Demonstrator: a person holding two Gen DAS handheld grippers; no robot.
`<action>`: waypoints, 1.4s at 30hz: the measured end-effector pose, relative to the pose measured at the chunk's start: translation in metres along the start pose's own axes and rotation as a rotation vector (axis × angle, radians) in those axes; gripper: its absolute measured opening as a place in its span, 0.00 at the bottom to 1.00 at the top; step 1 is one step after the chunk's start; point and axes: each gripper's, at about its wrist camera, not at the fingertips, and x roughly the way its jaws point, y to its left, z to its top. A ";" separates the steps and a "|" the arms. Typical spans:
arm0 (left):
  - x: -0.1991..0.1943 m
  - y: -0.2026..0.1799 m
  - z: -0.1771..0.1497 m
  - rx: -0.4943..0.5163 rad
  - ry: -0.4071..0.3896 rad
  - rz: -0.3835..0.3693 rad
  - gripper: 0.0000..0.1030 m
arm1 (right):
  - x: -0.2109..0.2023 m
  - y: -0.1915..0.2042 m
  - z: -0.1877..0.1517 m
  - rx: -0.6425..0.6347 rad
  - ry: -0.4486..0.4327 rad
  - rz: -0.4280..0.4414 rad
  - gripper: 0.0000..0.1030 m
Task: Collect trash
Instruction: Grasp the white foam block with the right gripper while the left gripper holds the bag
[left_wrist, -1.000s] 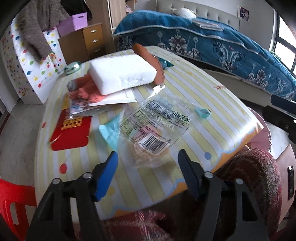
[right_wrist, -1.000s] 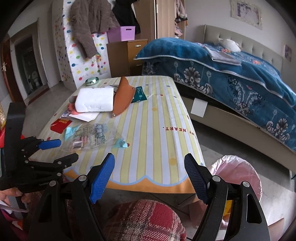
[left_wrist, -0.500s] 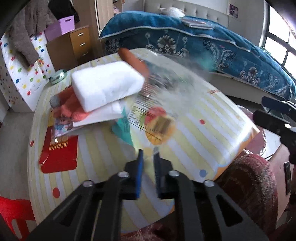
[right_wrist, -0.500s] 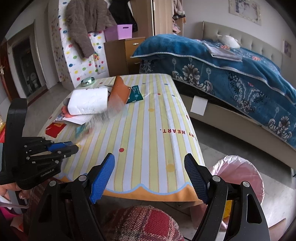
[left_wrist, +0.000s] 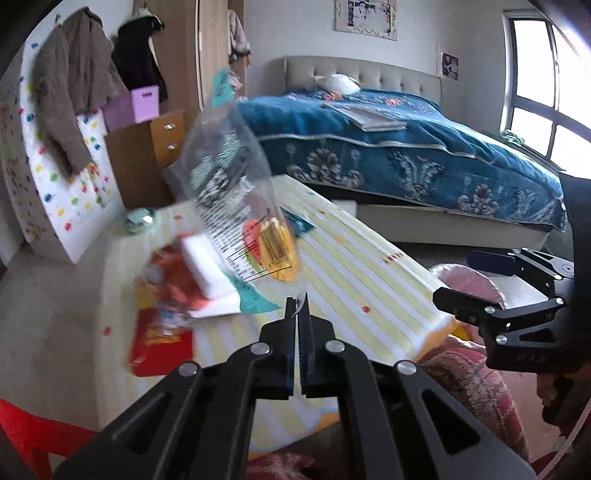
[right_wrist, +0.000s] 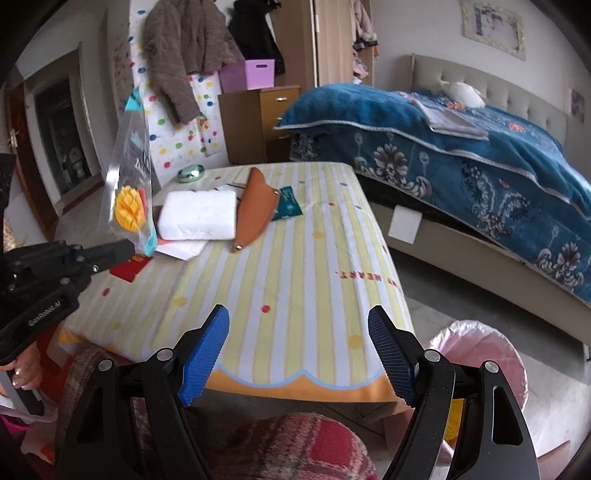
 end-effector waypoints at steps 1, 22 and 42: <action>-0.002 0.003 0.000 0.001 -0.004 0.019 0.00 | 0.000 0.005 0.004 -0.008 -0.005 0.011 0.76; 0.038 0.111 -0.006 -0.131 0.055 0.183 0.00 | 0.099 0.075 0.067 -0.140 0.030 0.128 0.72; 0.062 0.120 0.001 -0.132 0.090 0.179 0.00 | 0.163 0.077 0.077 -0.212 0.151 0.338 0.45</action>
